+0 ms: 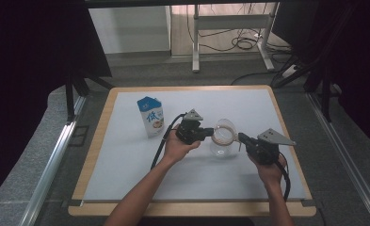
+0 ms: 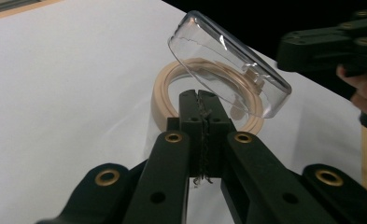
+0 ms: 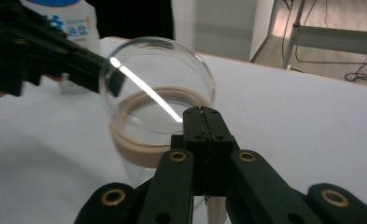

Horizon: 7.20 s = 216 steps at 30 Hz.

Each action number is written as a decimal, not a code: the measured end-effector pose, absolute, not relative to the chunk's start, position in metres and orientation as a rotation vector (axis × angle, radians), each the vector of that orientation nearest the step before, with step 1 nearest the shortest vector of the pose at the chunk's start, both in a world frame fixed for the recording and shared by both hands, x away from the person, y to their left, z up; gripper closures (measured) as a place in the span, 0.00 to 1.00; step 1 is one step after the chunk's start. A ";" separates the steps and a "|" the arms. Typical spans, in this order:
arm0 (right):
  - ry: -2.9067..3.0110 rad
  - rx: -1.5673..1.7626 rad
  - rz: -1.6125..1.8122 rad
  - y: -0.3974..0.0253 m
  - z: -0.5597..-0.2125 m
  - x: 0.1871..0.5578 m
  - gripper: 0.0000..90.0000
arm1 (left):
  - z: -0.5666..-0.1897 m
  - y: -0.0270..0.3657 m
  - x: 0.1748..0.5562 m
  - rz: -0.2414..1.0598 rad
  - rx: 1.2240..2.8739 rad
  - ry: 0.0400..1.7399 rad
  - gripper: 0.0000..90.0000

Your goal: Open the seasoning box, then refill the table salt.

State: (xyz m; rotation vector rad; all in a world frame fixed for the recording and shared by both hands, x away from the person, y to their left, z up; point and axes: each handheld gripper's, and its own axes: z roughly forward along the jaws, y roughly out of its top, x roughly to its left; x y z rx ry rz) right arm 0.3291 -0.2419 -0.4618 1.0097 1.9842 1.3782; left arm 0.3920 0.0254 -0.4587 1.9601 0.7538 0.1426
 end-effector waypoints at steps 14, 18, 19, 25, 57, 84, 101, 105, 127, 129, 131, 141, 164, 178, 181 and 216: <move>2.369 0.886 1.241 -0.181 -0.522 0.304 0.66 | -0.439 0.013 0.393 0.113 1.951 0.714 1.00; 2.386 0.864 1.240 -0.173 -0.524 0.302 0.60 | -0.431 0.000 0.391 0.116 1.975 0.674 1.00; 2.379 0.859 1.236 -0.171 -0.524 0.302 0.58 | -0.426 -0.008 0.389 0.119 1.989 0.649 1.00; 2.368 0.844 1.244 -0.174 -0.522 0.300 0.57 | -0.419 -0.029 0.387 0.124 2.018 0.606 0.99; 2.387 0.849 1.230 -0.170 -0.527 0.308 0.50 | -0.458 0.077 0.350 0.167 1.930 0.725 0.65; 2.389 0.809 1.247 -0.148 -0.525 0.312 0.50 | -0.499 0.169 0.308 0.277 1.867 0.885 0.45; 2.385 0.765 1.250 -0.139 -0.522 0.309 0.50 | -0.490 0.218 0.308 0.376 1.782 1.017 0.52; 2.381 0.767 1.255 -0.141 -0.522 0.309 0.50 | -0.485 0.232 0.322 0.436 1.716 1.089 0.50; 2.387 0.762 1.247 -0.140 -0.524 0.309 0.50 | -0.467 0.225 0.417 0.424 1.723 1.077 0.64; 2.388 0.763 1.247 -0.140 -0.524 0.308 0.50 | -0.468 0.223 0.418 0.414 1.725 1.061 0.79; 2.387 0.767 1.247 -0.141 -0.524 0.308 0.50 | -0.470 0.222 0.418 0.404 1.726 1.052 0.90; 2.386 0.761 1.241 -0.140 -0.524 0.309 0.49 | -0.472 0.222 0.418 0.403 1.709 1.034 0.99; 2.378 0.752 1.251 -0.136 -0.524 0.309 0.49 | -0.453 0.219 0.409 0.352 1.677 0.972 1.00; 2.363 0.773 1.235 -0.132 -0.526 0.309 0.46 | -0.452 0.200 0.397 0.285 1.711 0.915 1.00; 2.363 0.774 1.233 -0.130 -0.528 0.308 0.45 | -0.452 0.197 0.395 0.273 1.707 0.905 1.00; 2.318 0.760 1.182 -0.097 -0.529 0.319 0.40 | -0.430 0.149 0.375 0.196 1.763 0.778 1.00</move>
